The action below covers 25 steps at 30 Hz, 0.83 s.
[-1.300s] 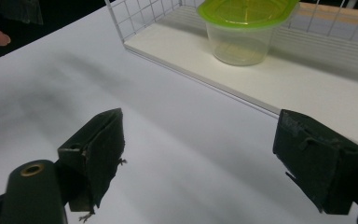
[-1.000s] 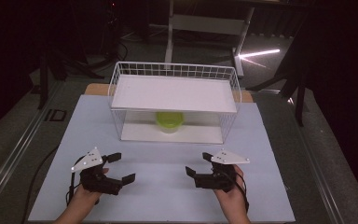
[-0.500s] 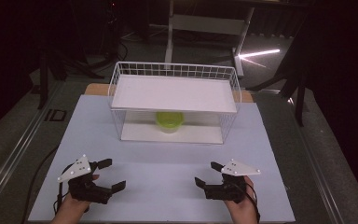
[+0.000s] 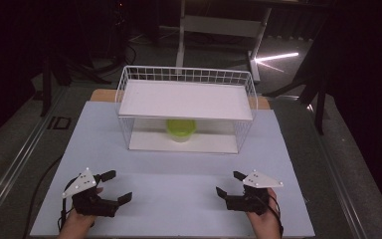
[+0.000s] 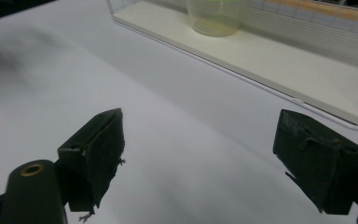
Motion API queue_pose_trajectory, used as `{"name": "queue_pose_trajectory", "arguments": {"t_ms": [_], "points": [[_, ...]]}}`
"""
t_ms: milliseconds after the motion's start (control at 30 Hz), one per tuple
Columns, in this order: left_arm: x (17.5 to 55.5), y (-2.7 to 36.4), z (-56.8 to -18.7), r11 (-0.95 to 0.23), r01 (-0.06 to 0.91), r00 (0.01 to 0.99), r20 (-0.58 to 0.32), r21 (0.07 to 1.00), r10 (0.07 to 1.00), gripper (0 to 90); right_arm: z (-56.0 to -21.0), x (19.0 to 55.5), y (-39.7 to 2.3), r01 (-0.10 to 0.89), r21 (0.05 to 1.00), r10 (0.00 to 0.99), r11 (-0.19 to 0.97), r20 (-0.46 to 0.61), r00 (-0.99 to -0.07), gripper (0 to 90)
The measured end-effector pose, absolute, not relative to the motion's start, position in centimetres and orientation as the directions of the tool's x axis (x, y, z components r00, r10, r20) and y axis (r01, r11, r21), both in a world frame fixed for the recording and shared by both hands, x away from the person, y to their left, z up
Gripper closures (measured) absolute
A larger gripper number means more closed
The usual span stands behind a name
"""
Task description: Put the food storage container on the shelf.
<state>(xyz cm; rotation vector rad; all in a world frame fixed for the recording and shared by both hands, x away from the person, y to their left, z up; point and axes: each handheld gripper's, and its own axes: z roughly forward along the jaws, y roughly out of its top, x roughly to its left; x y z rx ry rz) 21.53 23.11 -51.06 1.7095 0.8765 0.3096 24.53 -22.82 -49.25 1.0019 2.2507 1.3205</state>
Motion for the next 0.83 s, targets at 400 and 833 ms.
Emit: {"name": "queue_pose_trajectory", "arguments": {"t_ms": [400, 833], "points": [[21.5, 24.0, -51.3, -0.073, 0.418, 0.596, -0.212, 0.906, 0.774, 1.0, -50.2, 25.4, -23.1, 0.420, 0.843, 0.746, 0.338, 0.033, -0.666, 16.3], [21.4, 24.4, -51.5, -0.062, 0.434, 0.585, -0.228, 0.899, 0.778, 1.0, -51.1, 26.0, -23.1, 0.445, 0.829, 0.746, 0.339, 0.051, -0.664, 16.4]]}}
